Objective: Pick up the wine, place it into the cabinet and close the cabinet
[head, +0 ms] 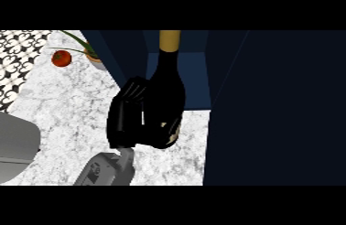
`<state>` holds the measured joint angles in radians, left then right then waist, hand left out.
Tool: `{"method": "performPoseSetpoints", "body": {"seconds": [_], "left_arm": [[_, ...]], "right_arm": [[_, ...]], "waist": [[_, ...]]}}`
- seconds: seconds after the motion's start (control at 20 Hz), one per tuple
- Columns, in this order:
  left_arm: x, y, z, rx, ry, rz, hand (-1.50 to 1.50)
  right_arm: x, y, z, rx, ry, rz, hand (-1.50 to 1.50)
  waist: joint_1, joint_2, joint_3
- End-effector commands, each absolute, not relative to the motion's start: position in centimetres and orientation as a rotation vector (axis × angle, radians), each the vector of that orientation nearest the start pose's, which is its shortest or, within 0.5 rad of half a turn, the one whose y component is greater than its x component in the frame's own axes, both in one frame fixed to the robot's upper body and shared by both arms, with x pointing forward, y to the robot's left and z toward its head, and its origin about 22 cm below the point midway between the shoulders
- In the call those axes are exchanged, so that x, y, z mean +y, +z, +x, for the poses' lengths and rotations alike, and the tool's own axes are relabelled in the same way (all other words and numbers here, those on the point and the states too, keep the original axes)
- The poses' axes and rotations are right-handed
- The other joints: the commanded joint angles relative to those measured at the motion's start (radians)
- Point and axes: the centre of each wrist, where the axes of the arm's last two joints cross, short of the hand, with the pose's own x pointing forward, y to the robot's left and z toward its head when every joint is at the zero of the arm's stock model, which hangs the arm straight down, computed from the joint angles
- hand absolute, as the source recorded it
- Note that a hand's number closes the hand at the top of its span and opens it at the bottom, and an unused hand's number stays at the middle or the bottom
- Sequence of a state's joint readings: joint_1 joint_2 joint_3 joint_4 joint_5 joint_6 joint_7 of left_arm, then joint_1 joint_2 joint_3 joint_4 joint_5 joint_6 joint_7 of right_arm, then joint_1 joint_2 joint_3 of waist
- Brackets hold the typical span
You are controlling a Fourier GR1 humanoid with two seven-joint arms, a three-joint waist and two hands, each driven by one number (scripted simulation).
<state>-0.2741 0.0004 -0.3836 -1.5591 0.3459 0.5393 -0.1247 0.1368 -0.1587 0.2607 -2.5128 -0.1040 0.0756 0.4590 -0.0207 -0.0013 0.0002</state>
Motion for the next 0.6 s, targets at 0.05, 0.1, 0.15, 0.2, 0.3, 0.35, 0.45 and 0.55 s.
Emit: {"method": "performPoseSetpoints", "body": {"seconds": [0.05, 0.1, 0.15, 0.2, 0.3, 0.35, 0.45, 0.55], "left_arm": [[9.3, 6.6, 28.9, -1.721, 0.250, -0.171, 1.50], [9.2, 5.3, 30.3, -1.701, 0.250, -0.153, 1.50], [9.6, 5.4, 30.0, -1.717, 0.235, -0.120, 1.50], [9.1, 4.9, 30.9, -1.713, 0.263, -0.114, 1.50], [9.2, 2.8, 30.1, -1.696, 0.234, -0.086, 1.50], [8.4, 4.1, 30.7, -1.704, 0.229, -0.104, 1.50], [9.2, 2.7, 31.2, -1.679, 0.219, -0.089, 1.50], [8.8, 2.3, 31.2, -1.671, 0.232, -0.095, 1.50]], "right_arm": [[-22.4, 21.1, 8.7, -1.943, 0.344, 0.336, -1.50], [-21.9, 20.0, 9.2, -1.917, 0.311, 0.362, -1.50], [-22.0, 20.3, 9.3, -1.924, 0.302, 0.343, -1.50], [-21.4, 20.4, 9.2, -1.939, 0.303, 0.373, -1.50], [-21.7, 19.8, 9.1, -1.932, 0.334, 0.358, -1.50], [-21.8, 20.6, 9.6, -1.930, 0.337, 0.370, -1.50], [-21.9, 20.6, 8.7, -1.921, 0.320, 0.365, -1.50], [-22.2, 18.9, 10.2, -1.919, 0.296, 0.366, -1.50]], "waist": [[-0.001, -0.001, 0.001], [-0.012, 0.002, 0.000], [0.001, 0.000, 0.000], [-0.010, 0.002, -0.001], [-0.006, 0.001, 0.000], [0.000, 0.002, -0.001], [-0.003, 0.001, 0.000], [0.000, 0.002, 0.000]]}}
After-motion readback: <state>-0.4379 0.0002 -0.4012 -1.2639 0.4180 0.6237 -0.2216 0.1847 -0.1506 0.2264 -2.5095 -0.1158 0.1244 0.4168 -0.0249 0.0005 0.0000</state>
